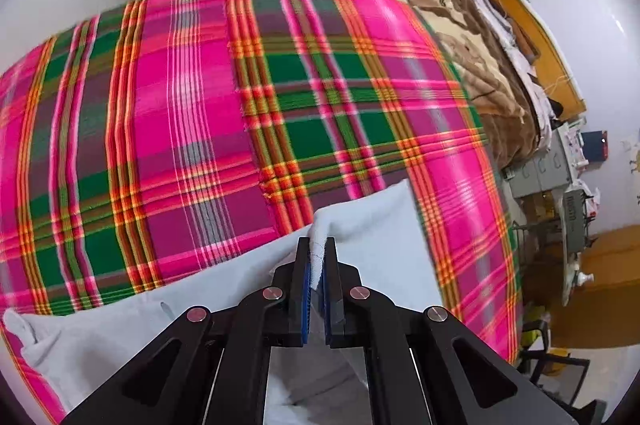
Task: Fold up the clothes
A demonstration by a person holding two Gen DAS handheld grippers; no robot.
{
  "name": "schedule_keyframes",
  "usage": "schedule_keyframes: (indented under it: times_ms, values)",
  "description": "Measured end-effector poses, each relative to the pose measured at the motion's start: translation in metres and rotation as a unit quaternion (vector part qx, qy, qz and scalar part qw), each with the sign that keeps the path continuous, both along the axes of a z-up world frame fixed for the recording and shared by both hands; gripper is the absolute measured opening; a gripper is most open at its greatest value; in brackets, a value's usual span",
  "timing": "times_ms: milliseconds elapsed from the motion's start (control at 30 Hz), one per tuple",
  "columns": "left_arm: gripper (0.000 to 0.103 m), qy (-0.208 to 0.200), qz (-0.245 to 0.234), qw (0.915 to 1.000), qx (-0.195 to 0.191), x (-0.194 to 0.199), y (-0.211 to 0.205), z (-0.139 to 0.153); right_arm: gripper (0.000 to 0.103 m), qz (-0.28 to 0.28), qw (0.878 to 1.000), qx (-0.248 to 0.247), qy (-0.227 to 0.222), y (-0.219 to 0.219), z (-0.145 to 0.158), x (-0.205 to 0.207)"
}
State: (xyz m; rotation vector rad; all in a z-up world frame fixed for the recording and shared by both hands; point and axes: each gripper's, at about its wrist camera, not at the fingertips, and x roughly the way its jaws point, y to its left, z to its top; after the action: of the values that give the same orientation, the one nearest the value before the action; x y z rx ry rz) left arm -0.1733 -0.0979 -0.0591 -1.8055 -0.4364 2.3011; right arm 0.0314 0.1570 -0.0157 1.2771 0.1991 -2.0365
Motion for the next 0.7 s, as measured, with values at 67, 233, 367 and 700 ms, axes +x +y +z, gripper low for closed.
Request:
schedule_keyframes:
  times_ms: [67,233,367,700]
  values:
    - [0.005,-0.01,0.003,0.9999,-0.003,-0.001,-0.002,-0.013,0.013,0.011,1.0,0.009,-0.008,-0.008,-0.009,0.002]
    - [0.008,-0.043,0.01,0.999,-0.006,0.001,-0.013,-0.041,0.019,0.039,0.998,0.031,-0.027,-0.029,-0.032,0.007]
    - [0.011,-0.045,0.002,0.999,0.002,-0.002,-0.018,-0.044,0.022,0.072,0.996,0.056,-0.023,-0.042,-0.039,0.013]
    - [0.037,-0.083,0.003,0.9961,0.029,-0.001,-0.032,-0.052,0.037,0.038,0.998,0.038,0.021,-0.055,-0.015,-0.014]
